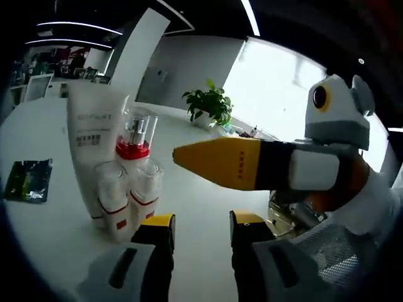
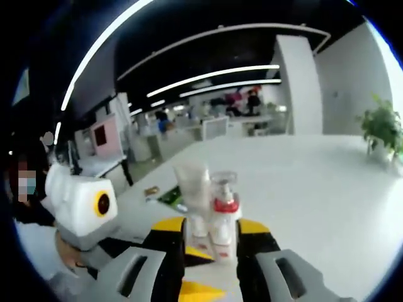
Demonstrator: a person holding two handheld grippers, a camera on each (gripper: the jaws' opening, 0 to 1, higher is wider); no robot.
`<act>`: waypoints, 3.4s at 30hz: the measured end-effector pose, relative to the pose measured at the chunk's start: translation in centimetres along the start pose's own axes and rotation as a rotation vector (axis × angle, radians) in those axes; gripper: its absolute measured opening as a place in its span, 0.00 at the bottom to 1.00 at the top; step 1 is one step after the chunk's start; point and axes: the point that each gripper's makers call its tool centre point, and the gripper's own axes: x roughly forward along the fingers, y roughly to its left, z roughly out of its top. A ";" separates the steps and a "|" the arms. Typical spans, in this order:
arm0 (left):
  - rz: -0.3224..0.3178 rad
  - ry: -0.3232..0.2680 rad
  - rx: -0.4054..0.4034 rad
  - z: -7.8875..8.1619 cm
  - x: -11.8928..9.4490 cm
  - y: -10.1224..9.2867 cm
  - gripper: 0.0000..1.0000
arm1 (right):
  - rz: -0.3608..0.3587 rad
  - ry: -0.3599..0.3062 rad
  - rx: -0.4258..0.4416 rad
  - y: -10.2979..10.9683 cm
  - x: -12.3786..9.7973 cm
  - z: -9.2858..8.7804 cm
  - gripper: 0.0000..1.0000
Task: Arrange the skincare products in the storage area until every visible bottle or jar stands upright without overlapping.
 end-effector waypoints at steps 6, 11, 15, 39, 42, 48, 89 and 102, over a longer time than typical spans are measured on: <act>0.021 -0.041 0.032 2.4 -3.0 -1.0 0.33 | 0.069 -0.015 -0.027 0.9 -1.1 0.5 0.30; 0.080 -0.054 0.090 3.5 -5.4 -1.3 0.41 | 0.129 -0.028 -0.054 1.6 -2.0 1.2 0.33; 0.154 -0.081 0.095 4.0 -6.9 -0.5 0.43 | 0.144 -0.036 -0.070 1.1 -2.8 1.6 0.35; 0.243 -0.049 0.103 3.5 -11.2 2.8 0.66 | 0.219 0.045 -0.181 3.0 -2.7 0.3 0.66; 0.235 -0.033 0.101 3.3 -12.2 3.5 0.67 | 0.209 0.057 -0.175 3.5 -2.4 0.3 0.68; 0.220 -0.028 0.115 3.1 -14.4 4.5 0.71 | 0.227 0.071 -0.200 5.7 -2.3 0.2 0.73; 0.273 -0.040 0.148 0.7 -22.7 12.6 0.99 | 0.308 0.196 -0.384 14.5 3.7 -2.4 1.00; 0.295 -0.048 0.168 0.7 -22.6 13.0 0.99 | 0.397 0.239 -0.481 15.4 5.2 -2.6 1.00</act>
